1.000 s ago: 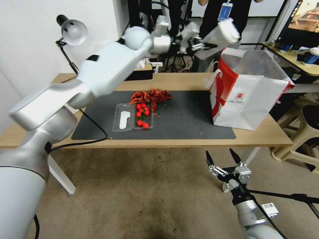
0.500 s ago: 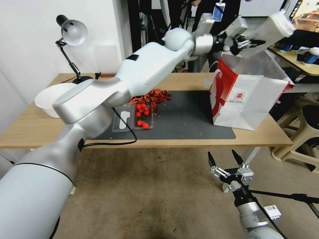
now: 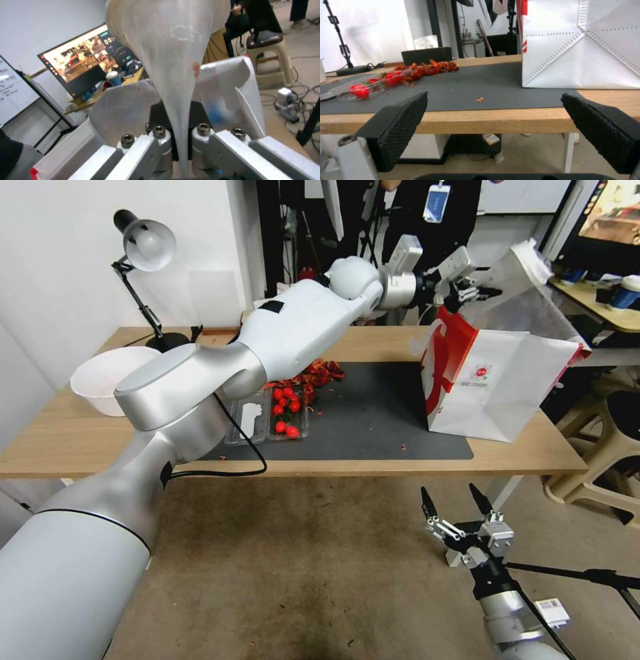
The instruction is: Pick up the trash from the table and place it into the takeout bag.
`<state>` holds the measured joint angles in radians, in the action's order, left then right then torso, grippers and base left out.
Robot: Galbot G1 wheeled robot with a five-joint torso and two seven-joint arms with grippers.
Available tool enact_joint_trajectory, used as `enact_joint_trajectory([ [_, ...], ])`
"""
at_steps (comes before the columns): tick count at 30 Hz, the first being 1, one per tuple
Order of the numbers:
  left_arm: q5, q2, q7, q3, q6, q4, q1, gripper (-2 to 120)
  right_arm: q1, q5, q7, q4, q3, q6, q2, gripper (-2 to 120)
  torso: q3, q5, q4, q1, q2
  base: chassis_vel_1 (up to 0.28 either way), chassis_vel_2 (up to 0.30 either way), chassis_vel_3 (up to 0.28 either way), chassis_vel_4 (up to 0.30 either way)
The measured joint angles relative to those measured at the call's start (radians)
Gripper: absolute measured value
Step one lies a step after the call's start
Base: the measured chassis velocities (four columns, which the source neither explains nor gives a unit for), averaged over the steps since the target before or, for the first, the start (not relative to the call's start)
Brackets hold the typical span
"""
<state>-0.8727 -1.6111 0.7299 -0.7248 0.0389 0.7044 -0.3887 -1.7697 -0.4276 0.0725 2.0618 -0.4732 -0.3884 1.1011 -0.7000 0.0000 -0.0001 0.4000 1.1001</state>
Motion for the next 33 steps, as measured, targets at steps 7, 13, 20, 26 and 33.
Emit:
enact_joint_trajectory([
  [7, 0.016, 0.001, -0.034, -0.012, -0.012, 0.005, -0.001, 11, 0.004, 0.000, 0.000, -0.002, 0.004, 0.000, 0.004, 100, 0.000, 0.0000, 0.0001, 0.000, 0.000, 0.000, 0.000, 0.000, 0.000],
  [13, 0.028, 0.002, -0.039, -0.016, -0.017, 0.007, -0.001, 26, 0.005, 0.000, 0.000, -0.003, 0.004, -0.001, 0.005, 100, 0.000, 0.0000, 0.0001, 0.000, 0.000, 0.000, 0.000, 0.000, 0.000],
  [20, 0.033, 0.002, -0.038, -0.019, -0.017, 0.011, -0.001, 48, 0.005, 0.000, 0.000, -0.004, 0.004, -0.002, 0.005, 100, 0.000, 0.0000, 0.0001, 0.000, 0.000, 0.000, 0.000, 0.000, 0.000],
  [26, 0.033, 0.002, -0.049, -0.022, -0.017, 0.020, -0.006, 81, 0.007, 0.001, 0.000, -0.005, 0.009, -0.003, 0.007, 100, 0.000, 0.0000, 0.0001, 0.000, 0.000, 0.000, 0.000, 0.000, 0.000],
  [33, 0.016, 0.003, -0.104, -0.006, -0.026, 0.045, -0.010, 99, 0.007, 0.004, 0.000, -0.004, 0.014, -0.003, 0.011, 100, 0.000, 0.0000, 0.0002, 0.000, 0.000, 0.000, 0.000, 0.000, 0.000],
])
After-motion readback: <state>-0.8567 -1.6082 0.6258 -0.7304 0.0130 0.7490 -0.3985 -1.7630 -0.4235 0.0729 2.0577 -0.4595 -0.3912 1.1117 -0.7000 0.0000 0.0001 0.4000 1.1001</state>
